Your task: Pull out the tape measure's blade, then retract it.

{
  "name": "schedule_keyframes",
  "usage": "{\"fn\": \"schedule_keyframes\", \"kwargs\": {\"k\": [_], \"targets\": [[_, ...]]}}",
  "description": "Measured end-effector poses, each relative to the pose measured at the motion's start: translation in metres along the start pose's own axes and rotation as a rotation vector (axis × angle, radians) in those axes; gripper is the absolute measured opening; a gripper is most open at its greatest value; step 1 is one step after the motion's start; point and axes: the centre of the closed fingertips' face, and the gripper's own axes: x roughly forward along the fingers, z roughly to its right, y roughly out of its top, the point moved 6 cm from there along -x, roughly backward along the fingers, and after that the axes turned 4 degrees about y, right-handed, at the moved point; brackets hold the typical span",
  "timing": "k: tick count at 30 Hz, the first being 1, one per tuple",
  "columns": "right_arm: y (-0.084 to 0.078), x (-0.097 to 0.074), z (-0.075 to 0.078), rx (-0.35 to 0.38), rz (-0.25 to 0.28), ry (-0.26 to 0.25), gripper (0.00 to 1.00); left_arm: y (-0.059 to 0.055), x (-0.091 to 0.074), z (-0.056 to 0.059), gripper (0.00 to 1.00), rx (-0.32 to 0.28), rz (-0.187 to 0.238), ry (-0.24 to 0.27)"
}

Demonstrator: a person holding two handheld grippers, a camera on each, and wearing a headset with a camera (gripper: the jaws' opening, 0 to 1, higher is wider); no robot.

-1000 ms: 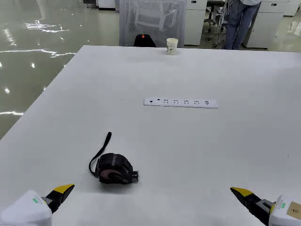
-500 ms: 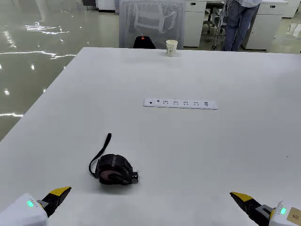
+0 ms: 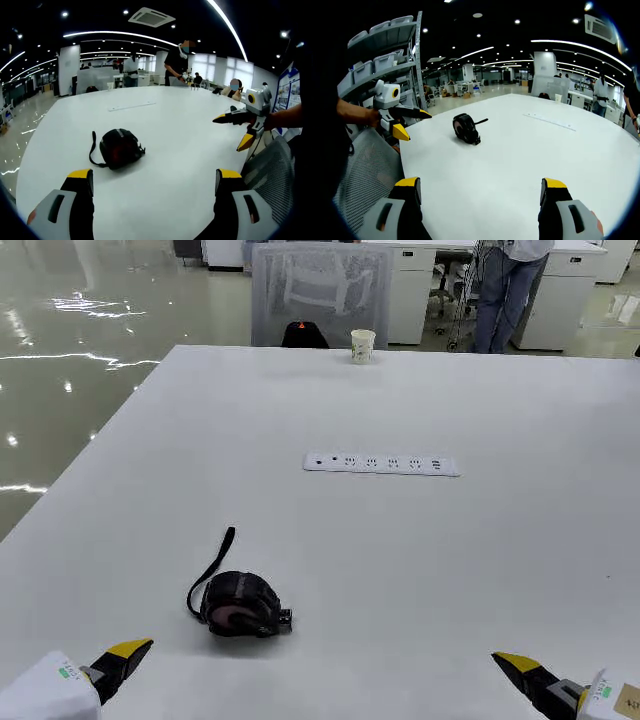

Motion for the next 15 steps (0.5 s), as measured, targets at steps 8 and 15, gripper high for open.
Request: {"fn": "schedule_keyframes", "kwargs": {"k": [8, 15], "targets": [[-0.0004, -0.0013, 0.0007, 0.0, -0.001, -0.003, 0.99, -0.0002, 0.0003, -0.0006, 0.99, 0.014, -0.008, -0.002], [0.0, -0.0014, 0.0014, 0.0, -0.001, -0.005, 0.99, -0.0001, 0.0007, -0.0005, 0.99, 0.018, -0.012, -0.005]]}}
